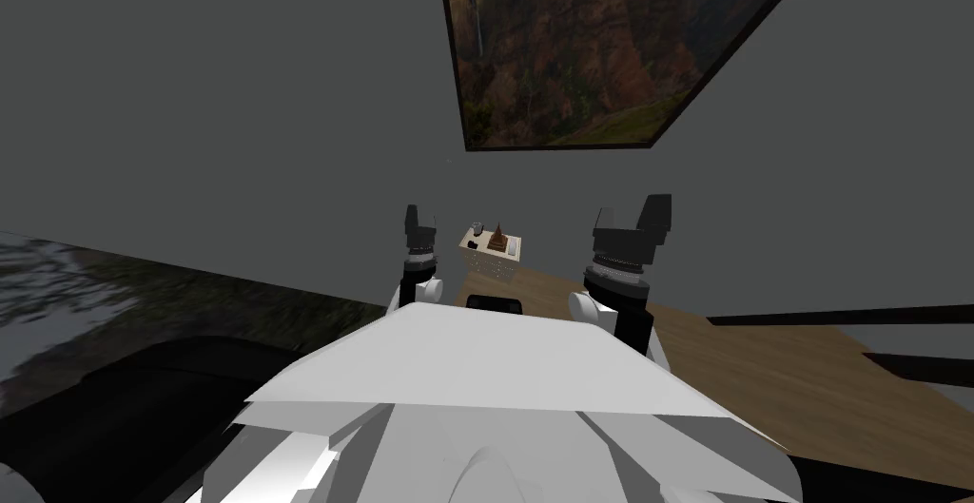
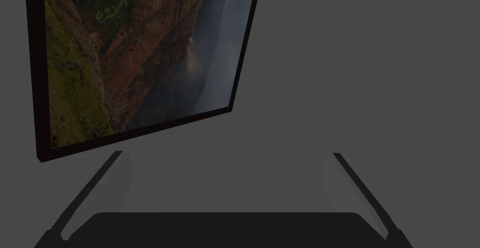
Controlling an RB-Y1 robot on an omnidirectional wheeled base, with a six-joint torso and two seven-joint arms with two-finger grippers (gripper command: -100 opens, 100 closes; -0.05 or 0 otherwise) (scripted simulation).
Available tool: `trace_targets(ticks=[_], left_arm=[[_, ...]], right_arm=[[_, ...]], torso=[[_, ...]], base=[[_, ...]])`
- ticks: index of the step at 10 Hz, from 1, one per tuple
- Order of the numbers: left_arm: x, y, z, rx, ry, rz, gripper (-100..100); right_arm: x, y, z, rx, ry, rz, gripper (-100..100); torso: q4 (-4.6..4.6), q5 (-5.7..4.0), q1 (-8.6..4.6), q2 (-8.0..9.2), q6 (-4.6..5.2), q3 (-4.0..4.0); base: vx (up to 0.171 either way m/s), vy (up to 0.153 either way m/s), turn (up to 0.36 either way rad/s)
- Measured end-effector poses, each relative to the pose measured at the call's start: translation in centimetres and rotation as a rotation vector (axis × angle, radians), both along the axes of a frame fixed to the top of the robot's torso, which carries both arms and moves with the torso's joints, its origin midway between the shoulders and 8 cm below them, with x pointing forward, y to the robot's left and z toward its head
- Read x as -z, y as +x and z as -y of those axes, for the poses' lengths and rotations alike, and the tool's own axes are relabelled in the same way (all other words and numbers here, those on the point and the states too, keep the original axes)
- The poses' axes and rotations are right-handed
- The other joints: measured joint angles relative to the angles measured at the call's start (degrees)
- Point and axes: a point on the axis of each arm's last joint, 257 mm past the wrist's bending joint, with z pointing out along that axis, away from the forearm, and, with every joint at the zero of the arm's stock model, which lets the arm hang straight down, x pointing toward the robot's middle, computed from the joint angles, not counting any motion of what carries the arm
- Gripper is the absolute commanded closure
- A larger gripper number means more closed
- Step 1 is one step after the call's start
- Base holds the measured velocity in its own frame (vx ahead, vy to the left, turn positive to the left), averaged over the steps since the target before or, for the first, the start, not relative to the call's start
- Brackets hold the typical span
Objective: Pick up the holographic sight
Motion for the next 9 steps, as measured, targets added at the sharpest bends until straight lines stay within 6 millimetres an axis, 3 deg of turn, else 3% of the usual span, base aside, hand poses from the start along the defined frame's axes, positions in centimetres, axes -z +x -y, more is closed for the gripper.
trace_targets(ticks=[5,9], left_arm=[[3.2,4.5,2.8,0.091,0.025,-0.119,-100],[4.9,7.6,3.7,0.126,0.028,-0.194,-100]], right_arm=[[0.0,0.0,0.0,0.0,0.0,0.0,0],[0.0,0.0,0.0,0.0,0.0,0.0,0]], torso=[[0.04,-0.01,-0.06,0.17,0.02,0.1],[0.04,0.01,0.03,0.16,-0.01,0.1]], base=[[-0.042,-0.017,-0.093],[-0.048,0.003,-0.054]])
